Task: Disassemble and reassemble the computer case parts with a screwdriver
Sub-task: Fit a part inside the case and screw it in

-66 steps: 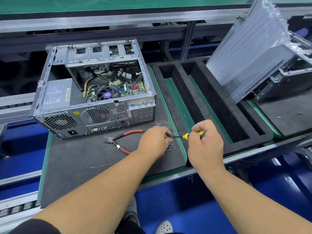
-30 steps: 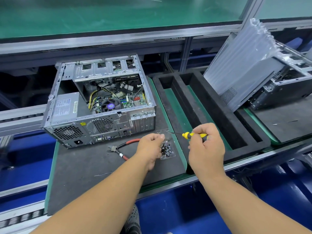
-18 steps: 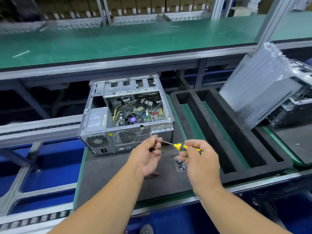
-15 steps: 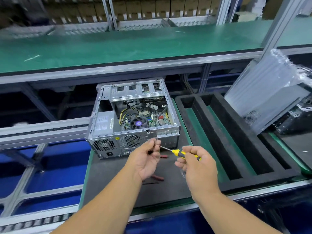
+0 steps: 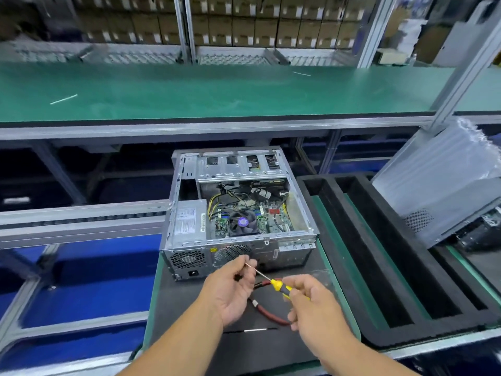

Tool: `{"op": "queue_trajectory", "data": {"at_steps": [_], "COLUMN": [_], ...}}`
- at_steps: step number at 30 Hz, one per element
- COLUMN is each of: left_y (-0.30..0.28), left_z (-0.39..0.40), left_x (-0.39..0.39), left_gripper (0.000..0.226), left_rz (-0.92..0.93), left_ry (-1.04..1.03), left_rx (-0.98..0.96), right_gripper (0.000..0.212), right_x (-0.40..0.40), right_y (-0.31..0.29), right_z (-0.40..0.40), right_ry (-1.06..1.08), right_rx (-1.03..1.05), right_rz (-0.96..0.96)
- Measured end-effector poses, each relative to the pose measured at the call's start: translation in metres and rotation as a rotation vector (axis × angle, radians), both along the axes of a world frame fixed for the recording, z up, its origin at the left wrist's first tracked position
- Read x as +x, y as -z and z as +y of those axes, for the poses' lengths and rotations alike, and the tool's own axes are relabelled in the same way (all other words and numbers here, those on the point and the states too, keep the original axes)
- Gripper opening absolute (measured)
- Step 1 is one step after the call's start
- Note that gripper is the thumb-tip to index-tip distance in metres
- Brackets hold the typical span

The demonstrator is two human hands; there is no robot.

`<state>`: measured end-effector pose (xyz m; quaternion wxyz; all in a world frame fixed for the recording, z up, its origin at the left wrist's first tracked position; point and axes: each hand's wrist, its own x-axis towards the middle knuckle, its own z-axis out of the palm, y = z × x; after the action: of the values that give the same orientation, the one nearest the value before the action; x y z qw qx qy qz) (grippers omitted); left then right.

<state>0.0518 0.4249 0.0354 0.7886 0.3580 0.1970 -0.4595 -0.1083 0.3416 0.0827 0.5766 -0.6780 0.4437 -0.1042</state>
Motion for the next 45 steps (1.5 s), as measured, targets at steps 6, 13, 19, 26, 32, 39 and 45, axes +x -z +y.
{"op": "queue_trajectory", "data": {"at_steps": [6, 13, 19, 26, 32, 39, 45], "left_y": [-0.006, -0.021, -0.027, -0.053, -0.098, -0.051, -0.031], "left_z": [0.001, -0.007, -0.005, 0.019, -0.034, -0.109, -0.107], "left_x": [0.009, 0.008, 0.007, 0.026, 0.125, 0.166, 0.162], "left_gripper": [0.006, 0.011, 0.018, 0.019, 0.017, 0.054, 0.043], "left_rz": [-0.142, -0.261, -0.304, -0.7, -1.638, -1.828, -1.877], "left_ry": [0.147, 0.319, 0.328, 0.222, 0.498, 1.273, 1.183], "left_rx": [0.084, 0.103, 0.162, 0.464, 0.988, 1.196, 1.164], "right_gripper": [0.035, 0.032, 0.038, 0.037, 0.038, 0.038, 0.038], "right_x": [0.004, 0.012, 0.022, 0.026, 0.026, 0.023, 0.012], "right_y": [0.005, 0.003, -0.002, 0.005, 0.009, 0.013, 0.018], "right_z": [0.011, 0.017, 0.013, 0.008, 0.008, 0.011, 0.008], "right_ry": [-0.066, -0.179, -0.204, -0.163, -0.129, -0.145, -0.184], "right_rx": [-0.058, 0.067, 0.107, 0.203, 0.278, 0.229, 0.216], "right_rz": [0.089, 0.063, 0.031, -0.001, -0.011, 0.04, 0.096]}}
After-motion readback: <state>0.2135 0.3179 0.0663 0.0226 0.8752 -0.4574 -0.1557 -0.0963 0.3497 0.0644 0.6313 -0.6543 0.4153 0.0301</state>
